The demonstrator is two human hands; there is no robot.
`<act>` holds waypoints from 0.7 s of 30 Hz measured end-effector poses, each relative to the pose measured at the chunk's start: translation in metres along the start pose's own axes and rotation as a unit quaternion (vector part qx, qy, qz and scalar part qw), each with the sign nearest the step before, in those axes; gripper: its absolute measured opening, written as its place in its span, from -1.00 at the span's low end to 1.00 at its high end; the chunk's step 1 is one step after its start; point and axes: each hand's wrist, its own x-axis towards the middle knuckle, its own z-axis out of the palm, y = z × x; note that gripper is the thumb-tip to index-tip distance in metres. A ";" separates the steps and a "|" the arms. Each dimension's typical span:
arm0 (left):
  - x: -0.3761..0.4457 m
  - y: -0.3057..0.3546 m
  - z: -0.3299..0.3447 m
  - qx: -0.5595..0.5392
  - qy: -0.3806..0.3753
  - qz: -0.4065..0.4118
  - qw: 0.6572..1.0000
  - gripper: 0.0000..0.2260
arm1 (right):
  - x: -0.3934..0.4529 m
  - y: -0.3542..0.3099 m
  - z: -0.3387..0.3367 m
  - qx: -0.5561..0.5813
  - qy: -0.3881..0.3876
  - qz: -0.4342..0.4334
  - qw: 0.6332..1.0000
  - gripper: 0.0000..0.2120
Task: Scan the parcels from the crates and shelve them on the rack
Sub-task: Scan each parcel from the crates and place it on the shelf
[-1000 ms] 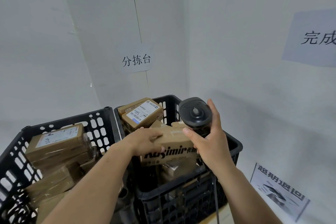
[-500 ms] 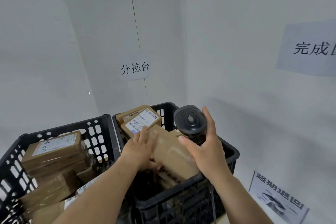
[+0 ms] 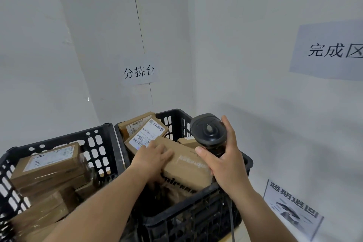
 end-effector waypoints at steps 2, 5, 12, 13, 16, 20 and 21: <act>0.003 -0.006 -0.010 -0.028 -0.012 -0.003 1.000 -0.21 | 0.000 -0.002 0.000 -0.009 0.000 0.006 1.000 -0.11; 0.007 -0.013 -0.026 -0.063 -0.025 -0.012 0.998 -0.26 | 0.000 -0.005 -0.001 -0.010 0.007 0.000 1.000 -0.09; 0.015 -0.009 -0.052 -0.122 0.046 -0.041 0.991 -0.42 | 0.003 -0.005 -0.002 0.006 0.020 0.011 1.000 -0.09; 0.016 -0.007 -0.054 -0.108 0.063 -0.036 0.991 -0.45 | 0.003 -0.004 -0.002 0.009 0.020 0.012 1.000 -0.09; 0.024 -0.003 -0.052 -0.054 0.106 -0.011 0.993 -0.42 | 0.004 -0.002 -0.004 0.010 0.019 0.011 1.000 -0.10; 0.027 0.006 -0.046 -0.032 0.075 -0.019 0.997 -0.24 | 0.004 -0.002 -0.004 0.008 0.023 0.008 1.000 -0.11; 0.027 0.005 -0.044 -0.031 0.067 -0.029 0.997 -0.15 | 0.003 -0.003 -0.004 0.008 0.021 0.007 1.000 -0.11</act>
